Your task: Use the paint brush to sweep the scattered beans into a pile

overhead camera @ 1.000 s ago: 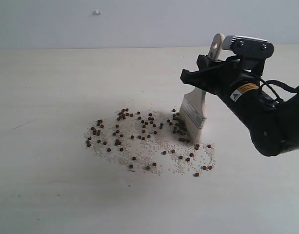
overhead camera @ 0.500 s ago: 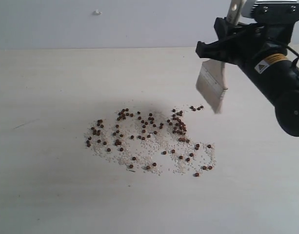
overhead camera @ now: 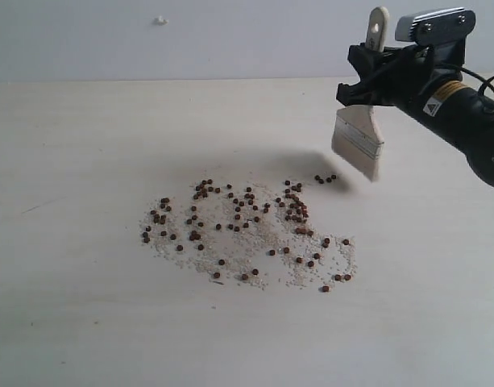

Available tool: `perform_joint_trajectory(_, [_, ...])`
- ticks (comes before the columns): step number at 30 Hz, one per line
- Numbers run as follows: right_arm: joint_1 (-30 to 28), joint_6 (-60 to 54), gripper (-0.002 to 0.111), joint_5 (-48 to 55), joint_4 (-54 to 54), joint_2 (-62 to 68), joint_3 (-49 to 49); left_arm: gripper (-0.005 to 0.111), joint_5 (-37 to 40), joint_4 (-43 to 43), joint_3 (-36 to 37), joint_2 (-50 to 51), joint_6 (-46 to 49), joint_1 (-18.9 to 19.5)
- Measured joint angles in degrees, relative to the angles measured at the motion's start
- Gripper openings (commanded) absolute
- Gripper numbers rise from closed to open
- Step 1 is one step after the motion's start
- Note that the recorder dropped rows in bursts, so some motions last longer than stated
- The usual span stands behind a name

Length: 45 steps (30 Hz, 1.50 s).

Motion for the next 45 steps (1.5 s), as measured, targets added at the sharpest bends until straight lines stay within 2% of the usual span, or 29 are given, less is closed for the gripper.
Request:
perform_joint_trajectory(13, [0.00,0.02,0.000,-6.97,2.83,6.54,-0.98,0.000,0.00,0.00,0.00,0.00,0.00,0.00])
perform_joint_trajectory(35, [0.00,21.88,0.000,-11.79,-30.65,6.88,-1.06,0.000,0.00,0.00,0.00,0.00,0.00,0.00])
perform_joint_trajectory(41, [0.00,22.72,0.000,-11.66,-32.57,5.54,-1.06,0.000,0.00,0.00,0.00,0.00,0.00,0.00])
perform_joint_trajectory(45, [0.00,22.72,0.000,-10.93,-30.10,3.52,-1.06,0.000,0.00,0.00,0.00,0.00,0.00,0.00])
